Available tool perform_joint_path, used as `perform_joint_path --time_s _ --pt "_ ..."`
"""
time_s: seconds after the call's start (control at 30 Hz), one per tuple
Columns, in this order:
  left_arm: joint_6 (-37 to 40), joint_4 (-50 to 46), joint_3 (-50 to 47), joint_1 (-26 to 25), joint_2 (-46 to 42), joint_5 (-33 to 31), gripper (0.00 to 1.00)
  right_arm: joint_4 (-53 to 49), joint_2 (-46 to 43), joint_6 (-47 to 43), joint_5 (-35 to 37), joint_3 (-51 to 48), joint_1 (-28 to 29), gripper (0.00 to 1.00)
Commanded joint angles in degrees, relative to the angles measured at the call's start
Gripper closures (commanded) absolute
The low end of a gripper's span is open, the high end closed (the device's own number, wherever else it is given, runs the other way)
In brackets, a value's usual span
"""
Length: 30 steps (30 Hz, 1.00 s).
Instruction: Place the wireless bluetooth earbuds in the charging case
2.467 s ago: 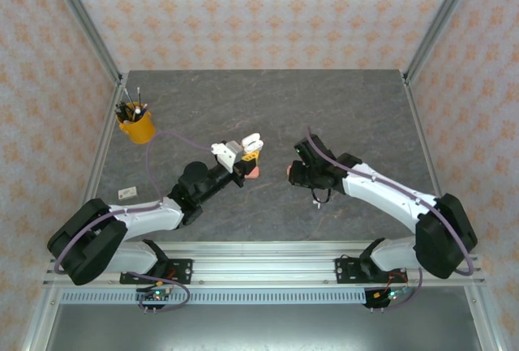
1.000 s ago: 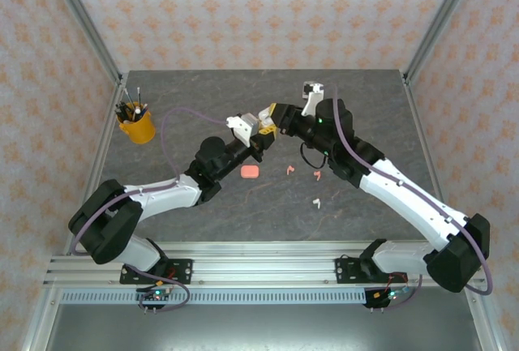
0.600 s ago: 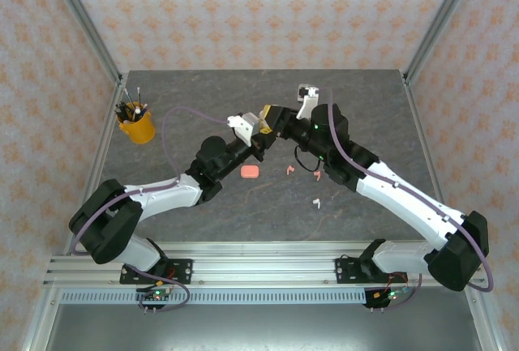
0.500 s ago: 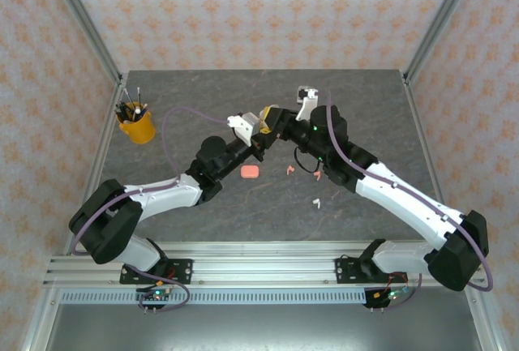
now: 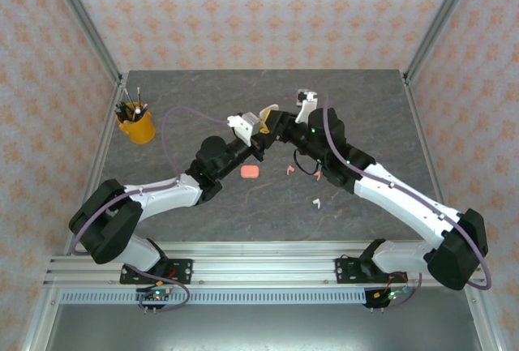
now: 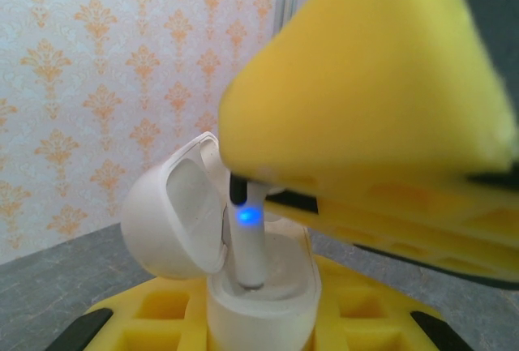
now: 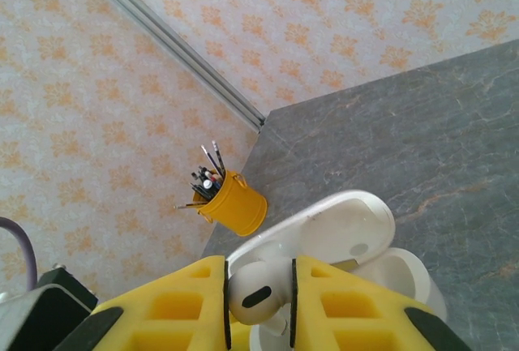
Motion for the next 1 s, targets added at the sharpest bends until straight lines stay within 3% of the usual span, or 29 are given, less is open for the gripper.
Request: perform_joint_path --time_s 0.0,0.73,0.97 --pt "-0.41 2.08 1.79 -0.44 -1.14 -1.54 1.00 1.99 -0.16 0.82 0.85 -0.98 0.47 0.79" --pt "-0.60 1.98 2.95 -0.53 -0.44 -2.84 1.00 -2.49 1.22 0.63 2.41 -2.28 1.09 0.80" --pt "-0.51 1.93 2.95 -0.68 -0.35 -2.86 1.00 -4.09 1.15 1.63 5.01 -2.56 1.17 0.69"
